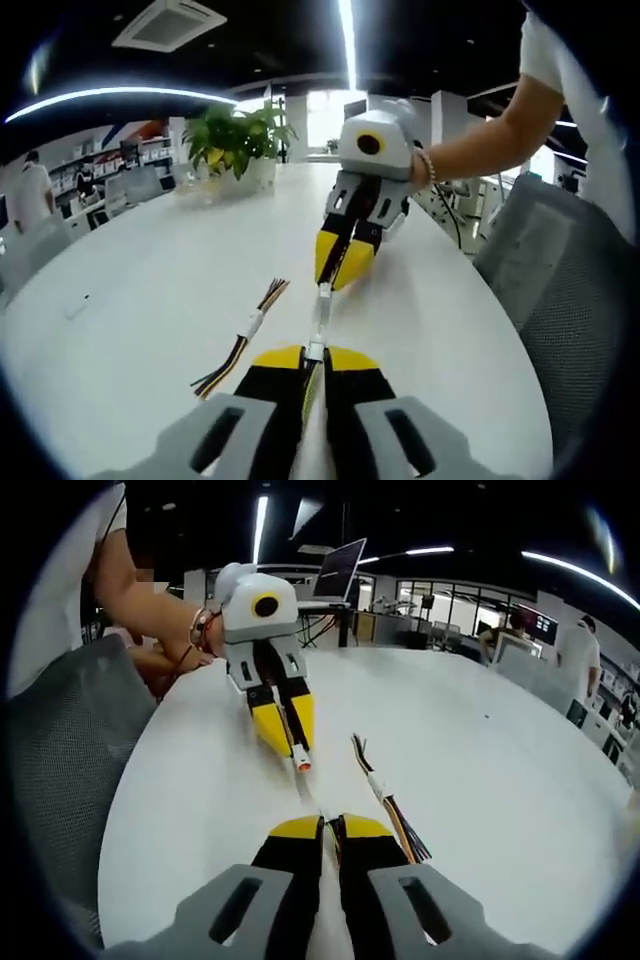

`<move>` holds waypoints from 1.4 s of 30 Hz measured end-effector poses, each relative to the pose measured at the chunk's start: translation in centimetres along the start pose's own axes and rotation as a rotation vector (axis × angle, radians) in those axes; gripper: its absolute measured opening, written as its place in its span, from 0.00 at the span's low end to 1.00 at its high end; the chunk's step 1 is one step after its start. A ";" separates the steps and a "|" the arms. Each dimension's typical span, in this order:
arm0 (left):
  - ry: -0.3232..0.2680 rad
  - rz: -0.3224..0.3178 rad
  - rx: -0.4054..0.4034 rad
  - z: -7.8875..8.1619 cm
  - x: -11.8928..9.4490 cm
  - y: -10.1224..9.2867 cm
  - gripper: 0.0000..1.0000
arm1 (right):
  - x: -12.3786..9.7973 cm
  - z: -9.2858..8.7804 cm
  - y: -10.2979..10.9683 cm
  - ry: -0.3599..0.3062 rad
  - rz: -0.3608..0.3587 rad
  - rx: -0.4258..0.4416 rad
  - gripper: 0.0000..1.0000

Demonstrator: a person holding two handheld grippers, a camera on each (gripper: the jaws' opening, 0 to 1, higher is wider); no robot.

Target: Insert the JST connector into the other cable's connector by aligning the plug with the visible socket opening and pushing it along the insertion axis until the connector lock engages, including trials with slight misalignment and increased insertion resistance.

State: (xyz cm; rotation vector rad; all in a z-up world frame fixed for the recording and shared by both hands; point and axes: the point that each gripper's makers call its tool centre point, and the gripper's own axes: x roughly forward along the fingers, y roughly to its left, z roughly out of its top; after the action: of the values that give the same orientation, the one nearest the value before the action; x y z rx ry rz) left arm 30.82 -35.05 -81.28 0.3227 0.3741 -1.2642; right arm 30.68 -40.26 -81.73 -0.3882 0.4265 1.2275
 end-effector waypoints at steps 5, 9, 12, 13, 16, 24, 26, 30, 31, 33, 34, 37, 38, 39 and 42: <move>-0.008 0.003 0.007 0.4 -0.1 -0.1 0.00 | 0.0 0.7 0.2 -0.012 -0.003 -0.001 0.02; -0.013 0.004 0.010 0.7 0.0 -0.2 0.00 | 0.2 1.1 0.3 -0.024 -0.006 0.000 0.02; -0.018 0.004 0.010 0.9 0.0 -0.2 0.00 | 0.4 1.4 0.4 -0.031 -0.007 0.001 0.02; -0.019 0.004 0.012 0.9 0.1 -0.3 0.00 | 0.4 1.5 0.4 -0.034 -0.007 0.003 0.02; -0.021 0.003 0.014 1.0 0.1 -0.3 0.00 | 0.5 1.7 0.6 -0.039 -0.005 0.003 0.02; -0.029 0.008 0.014 1.4 0.2 -0.2 0.01 | 1.0 2.1 0.9 -0.047 0.000 0.006 0.02; -0.028 0.008 0.015 1.3 0.2 -0.3 0.01 | 1.1 2.2 0.9 -0.050 0.001 0.006 0.02; -0.025 0.008 0.015 1.3 0.2 -0.3 0.01 | 1.3 2.4 1.0 -0.055 0.002 0.006 0.02; -0.025 0.009 0.016 1.3 0.2 -0.3 0.01 | 1.3 2.4 1.1 -0.053 0.003 0.005 0.02; -0.024 0.010 0.014 1.3 0.2 -0.3 0.01 | 1.3 2.4 1.1 -0.052 0.003 0.006 0.02; -0.025 0.010 0.015 1.3 0.1 -0.3 0.01 | 1.3 2.4 1.1 -0.053 0.002 0.006 0.02; -0.025 0.014 0.014 1.3 0.1 -0.2 0.01 | 1.3 2.5 1.1 -0.052 -0.001 0.006 0.02; -0.025 0.015 0.014 1.3 0.1 -0.2 0.01 | 1.3 2.5 1.1 -0.052 0.000 0.007 0.02; -0.027 0.020 0.013 1.4 0.1 -0.1 0.01 | 1.3 2.5 1.1 -0.053 0.002 0.007 0.02; -0.031 0.015 0.013 1.5 0.2 -0.3 0.01 | 1.5 2.7 1.3 -0.053 0.003 0.005 0.02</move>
State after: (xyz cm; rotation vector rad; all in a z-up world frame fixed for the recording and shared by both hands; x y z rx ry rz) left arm 30.75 -35.92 -80.03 0.3159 0.3363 -1.2565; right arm 30.14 -37.35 -80.26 -0.3501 0.3846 1.2371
